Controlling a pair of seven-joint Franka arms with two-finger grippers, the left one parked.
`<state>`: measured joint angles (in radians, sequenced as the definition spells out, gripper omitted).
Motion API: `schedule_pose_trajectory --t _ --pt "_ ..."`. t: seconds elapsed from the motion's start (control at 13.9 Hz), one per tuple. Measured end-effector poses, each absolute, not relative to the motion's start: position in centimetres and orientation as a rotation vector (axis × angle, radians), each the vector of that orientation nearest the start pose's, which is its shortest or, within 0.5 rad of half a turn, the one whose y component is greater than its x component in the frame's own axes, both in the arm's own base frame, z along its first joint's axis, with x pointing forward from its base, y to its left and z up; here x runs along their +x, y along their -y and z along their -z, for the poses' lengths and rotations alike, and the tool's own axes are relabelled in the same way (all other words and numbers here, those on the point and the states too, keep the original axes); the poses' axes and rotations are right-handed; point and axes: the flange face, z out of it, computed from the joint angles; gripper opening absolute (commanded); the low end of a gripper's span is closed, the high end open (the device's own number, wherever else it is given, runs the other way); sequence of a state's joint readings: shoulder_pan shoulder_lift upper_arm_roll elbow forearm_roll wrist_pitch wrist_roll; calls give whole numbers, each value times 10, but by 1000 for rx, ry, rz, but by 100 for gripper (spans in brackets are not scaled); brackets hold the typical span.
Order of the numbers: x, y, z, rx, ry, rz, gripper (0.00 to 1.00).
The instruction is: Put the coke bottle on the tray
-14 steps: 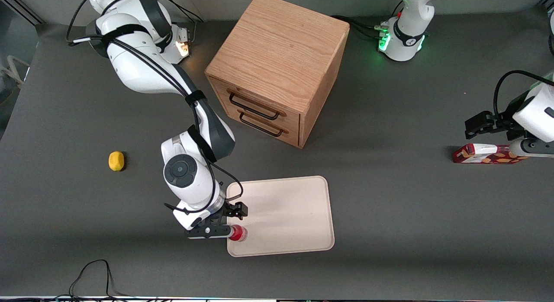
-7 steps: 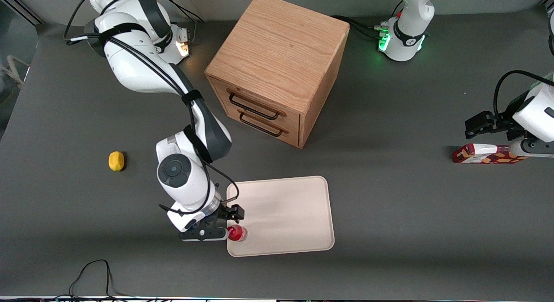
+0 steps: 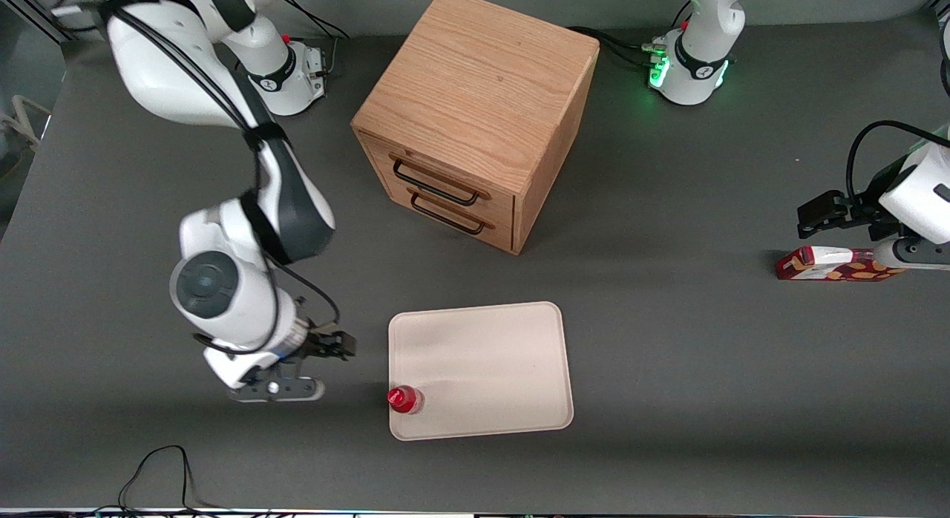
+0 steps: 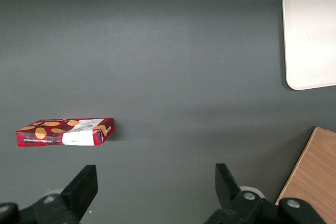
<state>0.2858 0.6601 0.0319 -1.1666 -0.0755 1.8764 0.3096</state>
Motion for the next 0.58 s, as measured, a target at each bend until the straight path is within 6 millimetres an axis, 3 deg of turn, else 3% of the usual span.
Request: schedule_pose_trajectory --t 0.29,0.58 --pt "655 -134 -489 -3176 98 41 100" --pt "569 -64 -552 -3185 38 25 100"
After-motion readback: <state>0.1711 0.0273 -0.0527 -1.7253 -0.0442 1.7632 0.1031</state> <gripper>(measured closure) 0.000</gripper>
